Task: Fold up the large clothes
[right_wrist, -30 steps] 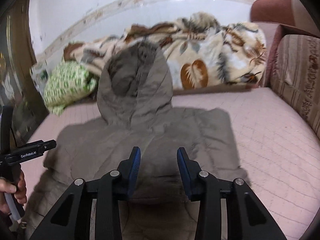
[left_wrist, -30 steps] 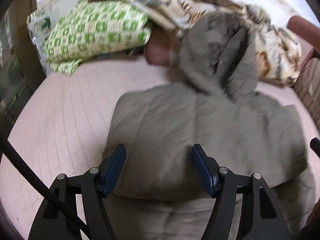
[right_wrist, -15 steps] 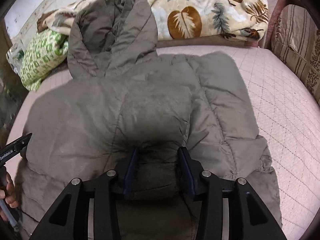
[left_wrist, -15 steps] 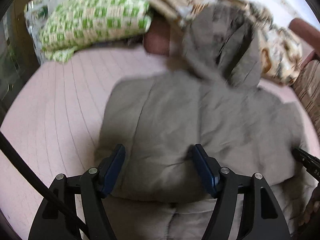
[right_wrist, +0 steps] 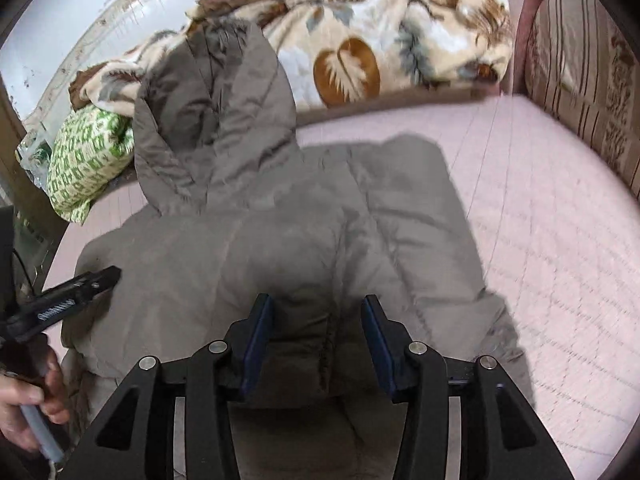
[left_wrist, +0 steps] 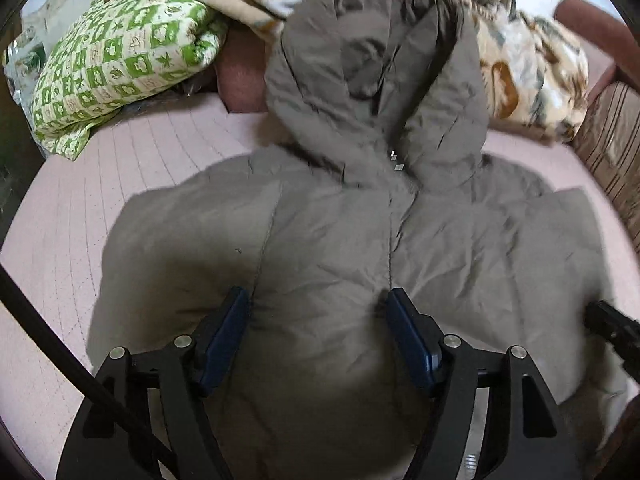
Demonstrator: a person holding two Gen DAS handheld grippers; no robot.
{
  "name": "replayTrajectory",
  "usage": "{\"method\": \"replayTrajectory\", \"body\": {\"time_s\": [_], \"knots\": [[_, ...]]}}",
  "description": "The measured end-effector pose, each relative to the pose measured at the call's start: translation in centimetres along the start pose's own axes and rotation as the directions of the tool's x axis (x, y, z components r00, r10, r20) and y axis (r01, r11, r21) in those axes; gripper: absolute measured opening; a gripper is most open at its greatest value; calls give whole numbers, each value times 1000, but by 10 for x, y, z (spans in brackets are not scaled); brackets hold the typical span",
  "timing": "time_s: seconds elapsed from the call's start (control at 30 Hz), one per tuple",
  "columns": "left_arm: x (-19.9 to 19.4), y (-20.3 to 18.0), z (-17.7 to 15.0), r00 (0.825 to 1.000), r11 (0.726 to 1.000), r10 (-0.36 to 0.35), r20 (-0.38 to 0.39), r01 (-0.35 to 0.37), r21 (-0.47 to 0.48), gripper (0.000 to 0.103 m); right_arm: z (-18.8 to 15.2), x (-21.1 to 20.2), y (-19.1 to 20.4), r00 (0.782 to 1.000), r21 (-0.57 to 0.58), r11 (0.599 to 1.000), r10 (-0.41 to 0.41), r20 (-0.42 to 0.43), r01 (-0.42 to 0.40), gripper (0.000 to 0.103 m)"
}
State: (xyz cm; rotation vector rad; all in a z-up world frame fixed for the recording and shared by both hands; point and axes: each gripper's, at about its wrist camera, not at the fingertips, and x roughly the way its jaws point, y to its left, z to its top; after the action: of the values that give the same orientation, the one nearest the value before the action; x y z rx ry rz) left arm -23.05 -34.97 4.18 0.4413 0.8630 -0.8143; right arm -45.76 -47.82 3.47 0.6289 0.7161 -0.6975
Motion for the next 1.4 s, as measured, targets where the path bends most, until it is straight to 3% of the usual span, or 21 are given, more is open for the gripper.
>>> {"method": "replayTrajectory", "body": {"time_s": [0.1,0.2,0.37,0.53,0.7,1.0,1.4], "knots": [[-2,-9,-4,999,998,40,10,-40,45,72,-2,10,-3,999,13,1000,6,-40,-6,55],[-25,-6,-8,999,998,23,42,-25,51,72,-2,6,-2,999,4,1000,-8,-31,8,55],[-83,20,-37,991,999,23,130,-28,38,72,0,-28,18,995,-82,996,-28,99,36,55],[-113,52,-82,978,991,133,162,-130,-26,72,-13,-35,43,995,-174,985,33,94,-16,55],[-96,64,-100,972,982,190,138,-186,-42,72,-19,-23,52,997,-208,978,4,77,12,55],[-55,71,-104,990,989,139,35,-136,-58,72,-25,3,57,996,-251,964,-87,37,94,56],[-49,64,-104,984,985,172,35,-172,-17,74,-30,21,62,990,-302,943,-144,11,141,57]]}}
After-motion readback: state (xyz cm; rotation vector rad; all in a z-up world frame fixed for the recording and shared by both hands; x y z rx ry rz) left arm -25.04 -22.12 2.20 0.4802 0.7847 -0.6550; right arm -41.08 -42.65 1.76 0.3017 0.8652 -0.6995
